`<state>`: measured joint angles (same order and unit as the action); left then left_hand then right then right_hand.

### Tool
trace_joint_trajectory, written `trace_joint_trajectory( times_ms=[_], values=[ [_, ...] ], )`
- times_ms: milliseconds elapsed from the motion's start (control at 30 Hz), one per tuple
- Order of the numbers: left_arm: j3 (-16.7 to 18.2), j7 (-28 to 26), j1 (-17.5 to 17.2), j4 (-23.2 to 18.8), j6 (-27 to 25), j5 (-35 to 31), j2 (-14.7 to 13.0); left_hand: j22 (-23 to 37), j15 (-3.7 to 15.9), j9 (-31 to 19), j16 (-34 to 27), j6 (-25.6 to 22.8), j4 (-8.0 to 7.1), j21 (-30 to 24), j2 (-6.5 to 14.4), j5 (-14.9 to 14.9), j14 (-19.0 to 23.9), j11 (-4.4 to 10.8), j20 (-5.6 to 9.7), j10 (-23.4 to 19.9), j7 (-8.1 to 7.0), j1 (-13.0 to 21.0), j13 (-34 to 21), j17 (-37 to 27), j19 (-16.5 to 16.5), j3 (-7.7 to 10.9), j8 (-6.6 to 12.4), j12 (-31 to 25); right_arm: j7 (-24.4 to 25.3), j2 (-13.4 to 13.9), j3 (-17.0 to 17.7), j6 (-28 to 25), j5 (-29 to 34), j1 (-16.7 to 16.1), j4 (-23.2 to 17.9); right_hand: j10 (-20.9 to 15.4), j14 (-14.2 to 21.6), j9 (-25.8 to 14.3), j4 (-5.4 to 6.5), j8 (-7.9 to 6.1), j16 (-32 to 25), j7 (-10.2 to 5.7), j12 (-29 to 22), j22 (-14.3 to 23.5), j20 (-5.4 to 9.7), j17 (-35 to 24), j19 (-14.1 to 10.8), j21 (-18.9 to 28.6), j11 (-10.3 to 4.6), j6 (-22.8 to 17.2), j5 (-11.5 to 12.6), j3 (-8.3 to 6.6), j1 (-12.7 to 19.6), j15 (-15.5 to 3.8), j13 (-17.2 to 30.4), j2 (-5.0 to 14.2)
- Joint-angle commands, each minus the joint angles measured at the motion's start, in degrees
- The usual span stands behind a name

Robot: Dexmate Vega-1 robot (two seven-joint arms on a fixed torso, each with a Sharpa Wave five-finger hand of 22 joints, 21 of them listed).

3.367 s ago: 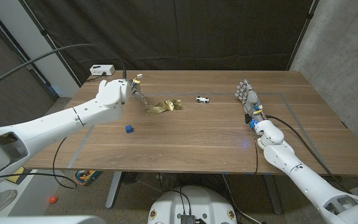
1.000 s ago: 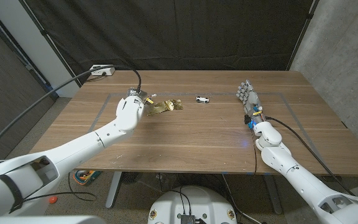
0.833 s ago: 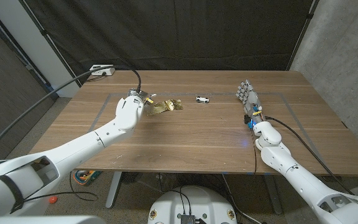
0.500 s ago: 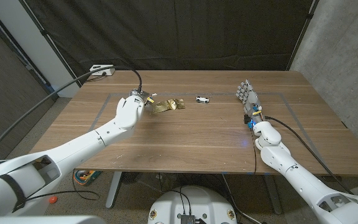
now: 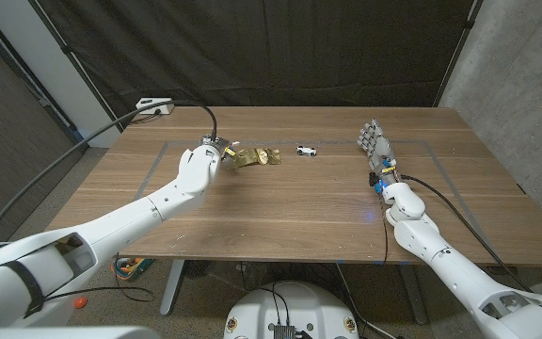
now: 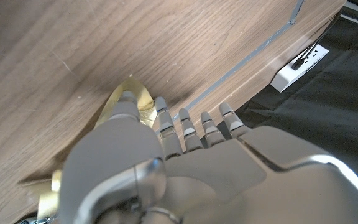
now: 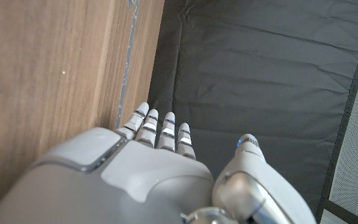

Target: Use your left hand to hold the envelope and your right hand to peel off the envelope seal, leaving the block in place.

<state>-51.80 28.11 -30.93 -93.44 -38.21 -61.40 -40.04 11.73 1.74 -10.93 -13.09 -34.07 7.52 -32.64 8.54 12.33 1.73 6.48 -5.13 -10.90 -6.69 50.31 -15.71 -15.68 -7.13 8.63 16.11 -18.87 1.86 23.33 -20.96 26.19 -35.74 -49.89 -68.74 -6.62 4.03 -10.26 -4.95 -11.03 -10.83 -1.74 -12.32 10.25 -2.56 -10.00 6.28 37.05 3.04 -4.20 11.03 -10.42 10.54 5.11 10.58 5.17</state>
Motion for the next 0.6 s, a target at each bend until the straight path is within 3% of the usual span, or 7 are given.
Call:
trace_joint_trajectory(
  times_ms=[33,133,233,333,433,467,600],
  values=[
    [-1.07,-3.89,-0.18,3.58,-1.22,3.14,0.79,0.02,0.90,0.07,-0.44,-6.53,0.32,-0.96,0.72,-0.89,2.07,0.63,0.17,-2.50,-0.42,2.23,0.21,0.03,1.41,2.00,1.39,-0.91,1.79,0.35,-0.18,-1.17,1.06,-0.11,-1.23,-0.42,0.30,-0.26,0.32,-0.06,-0.27,0.22,-0.08,0.33,-0.08,-0.11,-0.34,-0.22,-0.08,-0.47,0.27,-0.05,-0.35,0.16,0.04,-0.06],
    [-1.37,-6.31,-0.56,4.13,-1.89,3.46,0.92,-0.13,1.80,0.27,-0.70,-11.07,0.57,-1.40,0.35,-1.35,3.76,1.39,0.28,-4.73,-1.05,3.09,0.58,0.18,2.42,2.96,2.37,-1.64,2.49,0.52,-0.18,-1.47,1.41,-0.28,-1.80,-0.44,0.34,-0.26,0.34,-0.05,-0.27,0.20,-0.08,0.33,-0.09,-0.11,-0.35,-0.27,-0.08,-0.47,0.28,-0.04,-0.39,0.17,0.04,-0.06],
    [-0.53,-12.92,-2.26,4.42,-3.39,3.94,1.46,-0.23,2.99,0.28,-1.51,-17.91,1.04,-2.33,-0.31,-1.70,7.30,2.25,0.83,-8.16,-3.11,4.70,1.02,0.37,4.53,4.23,4.21,-2.70,2.98,0.68,-0.25,-1.85,1.73,-0.29,-2.20,-0.43,0.35,-0.26,0.36,-0.04,-0.24,0.22,-0.07,0.33,-0.07,-0.10,-0.38,-0.32,-0.16,-0.48,0.30,-0.03,-0.42,0.13,0.04,-0.05],
    [1.00,-19.76,-3.95,4.42,-3.93,5.71,1.87,-0.26,5.23,0.06,-2.70,-26.97,0.97,-3.46,-0.34,-1.82,11.49,3.67,1.09,-13.60,-0.65,6.72,1.51,0.43,6.74,6.12,7.36,-4.05,3.00,0.63,-0.37,-1.97,1.87,-0.10,-2.11,-0.42,0.37,-0.26,0.38,-0.03,-0.23,0.26,-0.06,0.33,-0.08,-0.10,-0.40,-0.36,-0.10,-0.47,0.31,-0.03,-0.45,0.15,0.04,-0.05],
    [1.84,-25.84,-5.16,4.67,-4.95,6.56,2.41,-0.28,5.86,0.10,-3.11,-27.63,0.95,-3.98,-0.43,-1.93,13.13,4.48,1.37,-15.49,-0.02,7.19,1.51,0.37,7.86,6.61,7.49,-4.71,2.70,0.42,-0.46,-1.89,1.74,0.21,-1.72,-0.44,0.39,-0.26,0.38,-0.03,-0.22,0.26,-0.06,0.33,-0.07,-0.09,-0.42,-0.40,-0.13,-0.49,0.33,-0.03,-0.46,0.20,0.04,-0.04],
    [2.09,-26.88,-5.36,4.56,-5.14,7.10,2.45,-0.30,6.05,0.07,-2.98,-28.02,0.81,-4.18,-0.39,-2.03,13.27,4.60,1.48,-15.98,1.72,7.36,1.46,0.32,8.23,6.90,7.60,-4.91,2.75,0.36,-0.50,-1.90,1.81,0.31,-1.63,-0.44,0.38,-0.26,0.39,-0.03,-0.21,0.25,-0.06,0.33,-0.08,-0.09,-0.42,-0.42,-0.11,-0.50,0.33,-0.03,-0.46,0.12,0.04,-0.03],
    [2.56,-28.52,-5.48,3.95,-5.46,9.22,2.12,-0.29,5.69,-0.75,-2.63,-27.05,0.44,-4.31,0.68,-1.96,12.90,4.32,1.20,-15.27,2.51,7.91,1.27,0.10,8.27,7.81,7.72,-4.69,2.46,0.08,-0.63,-1.70,1.78,0.70,-1.02,-0.44,0.40,-0.26,0.40,-0.01,-0.18,0.21,-0.04,0.33,-0.07,-0.08,-0.47,-0.49,-0.06,-0.48,0.35,-0.03,-0.48,0.21,0.04,-0.02]
  ],
)
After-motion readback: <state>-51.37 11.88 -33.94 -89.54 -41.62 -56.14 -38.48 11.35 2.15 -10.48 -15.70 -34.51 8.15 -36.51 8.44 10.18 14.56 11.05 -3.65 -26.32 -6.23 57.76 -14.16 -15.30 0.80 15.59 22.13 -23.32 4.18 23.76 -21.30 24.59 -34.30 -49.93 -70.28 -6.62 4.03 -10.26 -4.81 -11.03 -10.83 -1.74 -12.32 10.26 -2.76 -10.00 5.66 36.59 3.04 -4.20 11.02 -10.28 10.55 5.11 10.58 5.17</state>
